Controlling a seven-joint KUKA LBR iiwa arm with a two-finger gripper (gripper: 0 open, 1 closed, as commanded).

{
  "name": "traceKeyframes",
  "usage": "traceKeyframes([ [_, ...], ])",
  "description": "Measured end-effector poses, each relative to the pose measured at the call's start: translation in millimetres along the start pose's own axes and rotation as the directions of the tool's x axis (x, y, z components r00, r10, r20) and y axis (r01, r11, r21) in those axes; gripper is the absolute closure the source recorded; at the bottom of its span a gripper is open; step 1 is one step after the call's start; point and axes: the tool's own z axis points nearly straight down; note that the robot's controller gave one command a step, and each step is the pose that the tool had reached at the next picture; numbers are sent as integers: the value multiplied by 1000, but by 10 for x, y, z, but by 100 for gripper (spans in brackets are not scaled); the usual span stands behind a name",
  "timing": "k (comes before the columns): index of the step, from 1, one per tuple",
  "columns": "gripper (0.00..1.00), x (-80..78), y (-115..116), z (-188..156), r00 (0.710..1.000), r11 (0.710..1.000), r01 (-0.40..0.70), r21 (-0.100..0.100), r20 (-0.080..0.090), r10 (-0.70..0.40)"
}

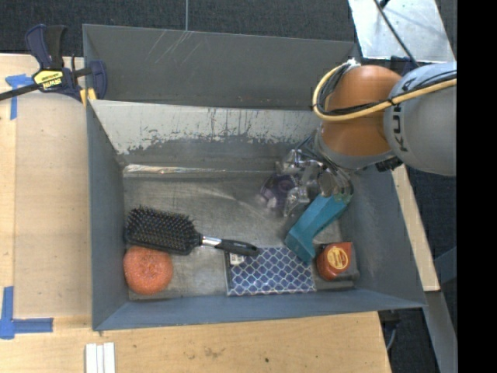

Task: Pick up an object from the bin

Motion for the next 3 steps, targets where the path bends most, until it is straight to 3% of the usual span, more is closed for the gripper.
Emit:
traceKeyframes([
  [1, 100, 35, -31, -28, 1000, 1000, -1, -2, -28, 1],
  [2, 100, 86, -4, -383, 999, 1000, 7, -2, -50, -7],
  [3, 100, 93, 174, -473, 999, 1000, 5, -2, -45, -5],
])
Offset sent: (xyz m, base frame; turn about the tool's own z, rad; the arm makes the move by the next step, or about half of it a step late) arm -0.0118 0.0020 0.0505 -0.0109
